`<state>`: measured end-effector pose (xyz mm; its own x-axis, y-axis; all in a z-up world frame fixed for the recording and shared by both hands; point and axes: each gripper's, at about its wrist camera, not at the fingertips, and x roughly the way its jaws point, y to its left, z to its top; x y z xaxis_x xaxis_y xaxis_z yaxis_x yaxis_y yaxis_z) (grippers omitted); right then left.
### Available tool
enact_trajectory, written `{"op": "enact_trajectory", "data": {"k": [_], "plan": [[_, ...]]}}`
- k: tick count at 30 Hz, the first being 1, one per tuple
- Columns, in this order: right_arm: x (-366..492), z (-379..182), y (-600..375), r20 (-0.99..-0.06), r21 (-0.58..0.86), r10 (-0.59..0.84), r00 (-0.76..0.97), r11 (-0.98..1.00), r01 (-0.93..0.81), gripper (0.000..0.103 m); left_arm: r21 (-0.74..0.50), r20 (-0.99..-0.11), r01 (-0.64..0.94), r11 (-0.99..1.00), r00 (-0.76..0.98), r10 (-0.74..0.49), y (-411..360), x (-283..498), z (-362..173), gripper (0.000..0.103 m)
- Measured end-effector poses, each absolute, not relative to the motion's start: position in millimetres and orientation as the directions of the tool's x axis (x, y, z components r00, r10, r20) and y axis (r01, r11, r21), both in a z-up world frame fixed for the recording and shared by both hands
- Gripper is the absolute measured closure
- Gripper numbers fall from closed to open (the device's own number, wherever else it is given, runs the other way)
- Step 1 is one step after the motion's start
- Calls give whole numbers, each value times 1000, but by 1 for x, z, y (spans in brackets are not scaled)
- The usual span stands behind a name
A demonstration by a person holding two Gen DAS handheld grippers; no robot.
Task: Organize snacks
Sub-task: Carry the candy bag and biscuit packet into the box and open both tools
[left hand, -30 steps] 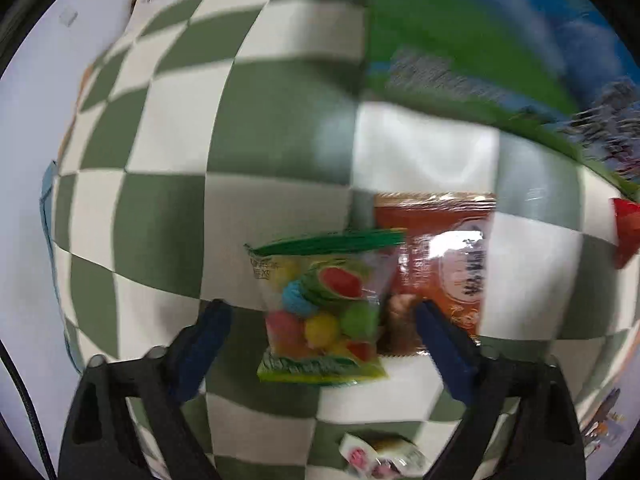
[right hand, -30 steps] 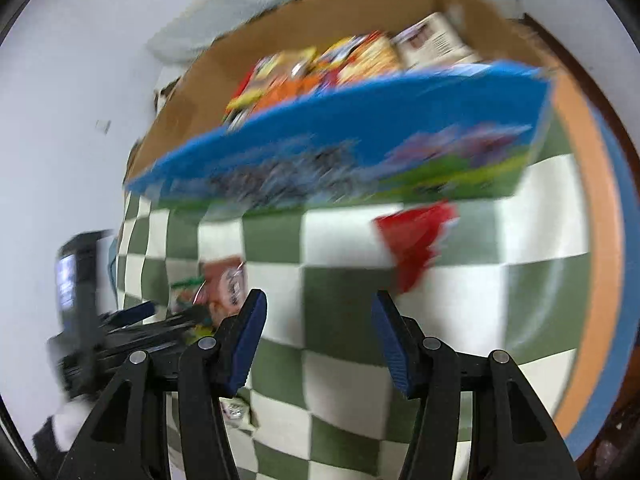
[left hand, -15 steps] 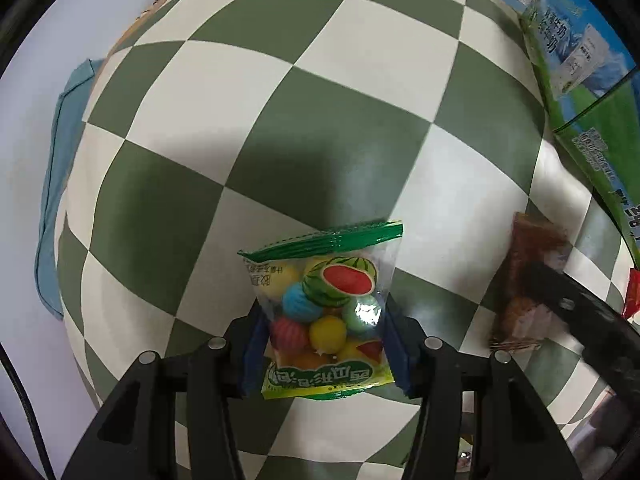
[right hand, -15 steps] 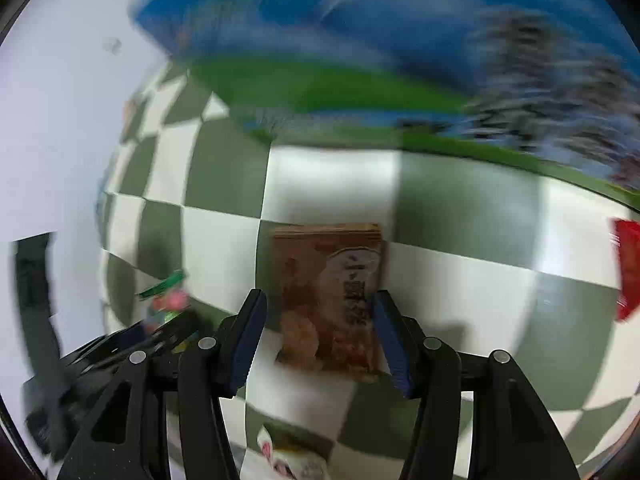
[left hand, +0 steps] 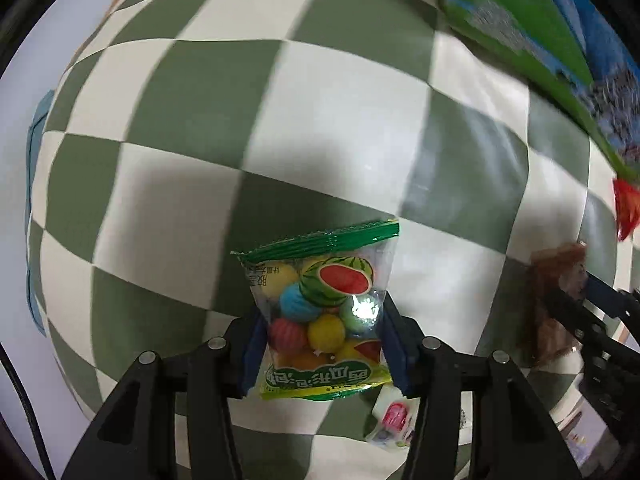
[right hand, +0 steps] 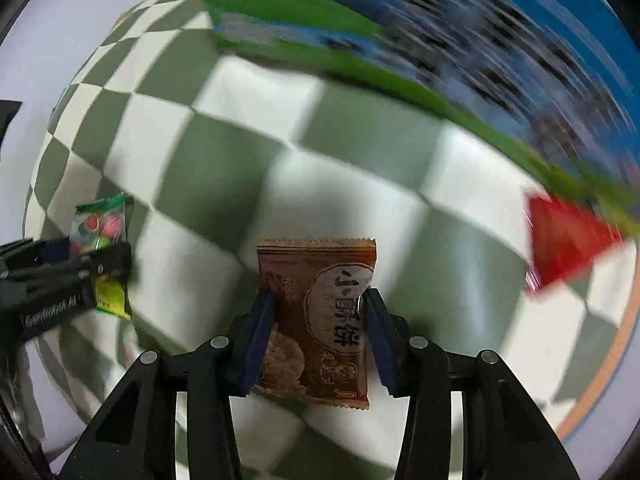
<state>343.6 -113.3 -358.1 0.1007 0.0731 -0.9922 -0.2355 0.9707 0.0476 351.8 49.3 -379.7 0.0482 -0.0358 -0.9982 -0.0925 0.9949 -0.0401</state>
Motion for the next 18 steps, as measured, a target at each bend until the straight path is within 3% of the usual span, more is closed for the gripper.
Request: {"op": "enact_trajectory", "data": {"k": [2,5,9,11,14,18], "plan": [[337,-359,-129,-988,113,131,80,975,-191,52,-26,-999,-84,996,43,-22,45,351,-385,48],[335,-368,-143,-970,228,235,63,969,-98,38,-22,-999,-81,996,33,-19,39,350,-386,48],[334,-376,-131,-976,191,198,87,978,-80,27,-19,-999,-80,997,37,-16,42,351,-385,48],[331,-380,-121,-986,118,129,104,987,-108,28,-11,-999,-80,997,43,-7,38,349,-385,48],[323,-382,-106,-989,-21,5,148,986,-168,43,-2,-998,-60,998,60,2,31,342,-378,57],[313,-371,-102,-979,-19,19,201,983,-182,46,-44,-995,-31,999,92,-41,25,336,-353,57]]}}
